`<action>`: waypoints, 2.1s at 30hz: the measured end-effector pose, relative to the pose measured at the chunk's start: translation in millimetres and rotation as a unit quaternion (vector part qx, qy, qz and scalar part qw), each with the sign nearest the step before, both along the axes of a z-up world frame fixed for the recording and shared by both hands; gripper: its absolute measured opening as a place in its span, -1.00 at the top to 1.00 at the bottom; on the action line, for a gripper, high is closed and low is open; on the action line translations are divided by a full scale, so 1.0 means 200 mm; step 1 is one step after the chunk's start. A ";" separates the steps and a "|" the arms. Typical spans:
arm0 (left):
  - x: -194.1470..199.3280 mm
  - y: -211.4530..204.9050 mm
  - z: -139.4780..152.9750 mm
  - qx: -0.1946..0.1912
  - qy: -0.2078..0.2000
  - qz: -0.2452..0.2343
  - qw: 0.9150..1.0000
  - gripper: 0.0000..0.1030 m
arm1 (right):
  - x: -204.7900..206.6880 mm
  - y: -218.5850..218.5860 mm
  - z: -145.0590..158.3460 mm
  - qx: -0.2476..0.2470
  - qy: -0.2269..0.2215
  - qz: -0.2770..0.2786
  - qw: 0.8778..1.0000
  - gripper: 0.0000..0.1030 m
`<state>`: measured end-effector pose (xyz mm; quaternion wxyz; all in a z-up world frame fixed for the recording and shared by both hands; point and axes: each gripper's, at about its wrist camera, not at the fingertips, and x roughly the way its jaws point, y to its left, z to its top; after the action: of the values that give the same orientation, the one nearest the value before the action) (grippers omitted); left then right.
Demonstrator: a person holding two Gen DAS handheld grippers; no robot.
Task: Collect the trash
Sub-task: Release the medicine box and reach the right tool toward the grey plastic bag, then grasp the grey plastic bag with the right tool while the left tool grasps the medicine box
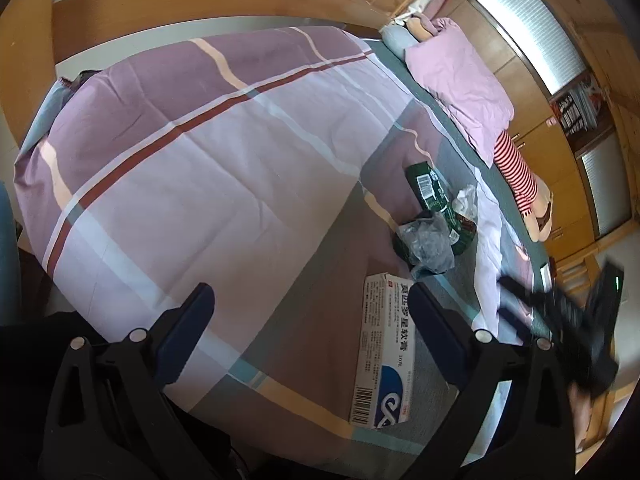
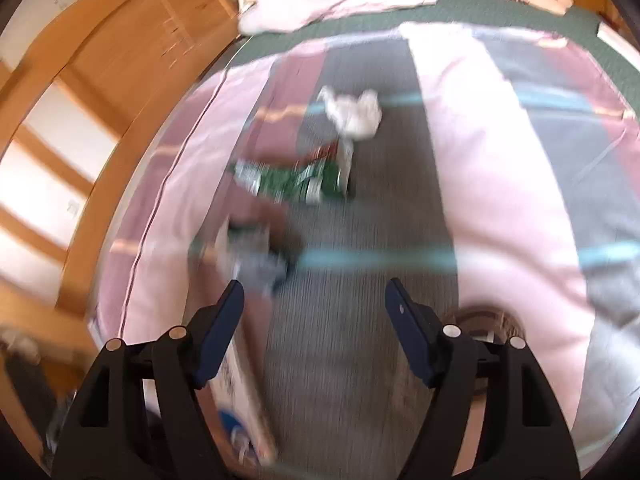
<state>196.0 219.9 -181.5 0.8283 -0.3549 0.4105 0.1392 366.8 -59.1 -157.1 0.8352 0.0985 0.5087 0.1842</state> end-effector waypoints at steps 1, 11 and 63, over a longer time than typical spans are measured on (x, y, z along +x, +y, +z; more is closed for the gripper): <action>0.00 0.00 0.00 0.002 -0.001 0.001 1.000 -0.88 | 0.03 0.05 0.01 0.002 -0.006 0.006 1.000 -0.40; -0.05 0.11 -0.01 -0.036 -0.026 0.077 0.996 -0.88 | 0.00 0.60 -0.17 -0.127 -0.049 0.131 0.982 -0.40; 0.21 -0.59 -0.03 0.174 0.015 -0.209 0.962 0.22 | -0.87 -0.61 0.18 -0.012 -0.076 -0.064 0.995 0.02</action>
<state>238.8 101.4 -187.3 0.8819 -0.1092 0.4571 0.0376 192.0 -180.7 -121.3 0.8829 0.1066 0.4382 0.1312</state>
